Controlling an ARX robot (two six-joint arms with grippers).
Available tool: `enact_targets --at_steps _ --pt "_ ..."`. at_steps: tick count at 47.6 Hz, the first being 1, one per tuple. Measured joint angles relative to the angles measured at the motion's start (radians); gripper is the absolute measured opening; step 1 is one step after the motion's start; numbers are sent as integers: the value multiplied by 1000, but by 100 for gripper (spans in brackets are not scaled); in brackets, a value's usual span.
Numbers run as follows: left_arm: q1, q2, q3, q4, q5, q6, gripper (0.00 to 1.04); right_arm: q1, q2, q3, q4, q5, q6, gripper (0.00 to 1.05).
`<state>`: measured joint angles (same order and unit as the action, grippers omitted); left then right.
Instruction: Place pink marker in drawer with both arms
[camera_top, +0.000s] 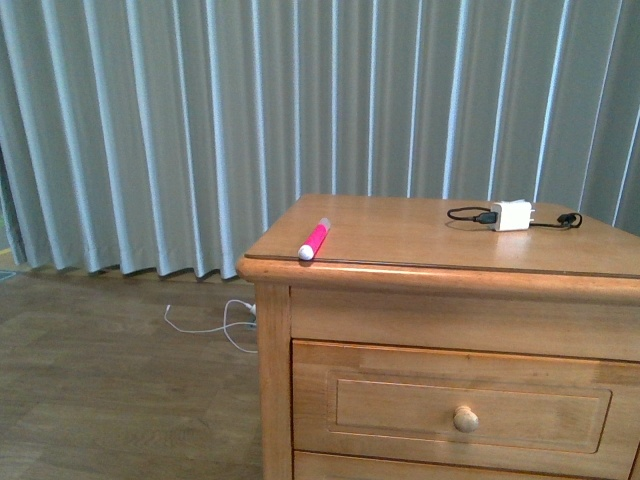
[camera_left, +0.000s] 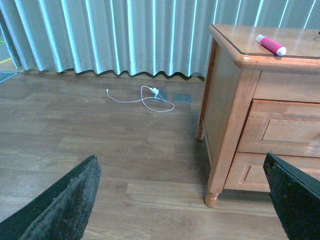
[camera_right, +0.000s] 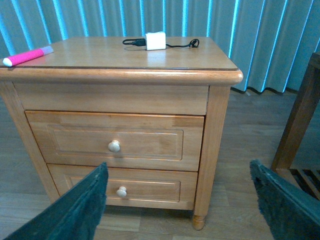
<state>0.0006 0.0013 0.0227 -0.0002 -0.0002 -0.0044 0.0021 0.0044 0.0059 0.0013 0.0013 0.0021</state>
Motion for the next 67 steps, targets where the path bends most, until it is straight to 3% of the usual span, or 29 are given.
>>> enact_targets --at_steps 2,31,36,39,44,53,57,67 --pt "0 0 0 0 0 0 99 0 0 0 0 0 2 98" --pt "0 0 0 0 0 0 99 0 0 0 0 0 1 96" --pt "0 0 0 0 0 0 99 67 74 51 -159 151 76 96" --pt "0 0 0 0 0 0 99 103 118 54 -164 178 107 96" --pt "0 0 0 0 0 0 99 146 245 94 -89 188 147 96" --pt "0 0 0 0 0 0 99 195 627 172 178 229 215 96" --pt "0 0 0 0 0 0 99 238 901 260 290 269 259 96" --pt "0 0 0 0 0 0 99 308 1420 536 405 300 332 96"
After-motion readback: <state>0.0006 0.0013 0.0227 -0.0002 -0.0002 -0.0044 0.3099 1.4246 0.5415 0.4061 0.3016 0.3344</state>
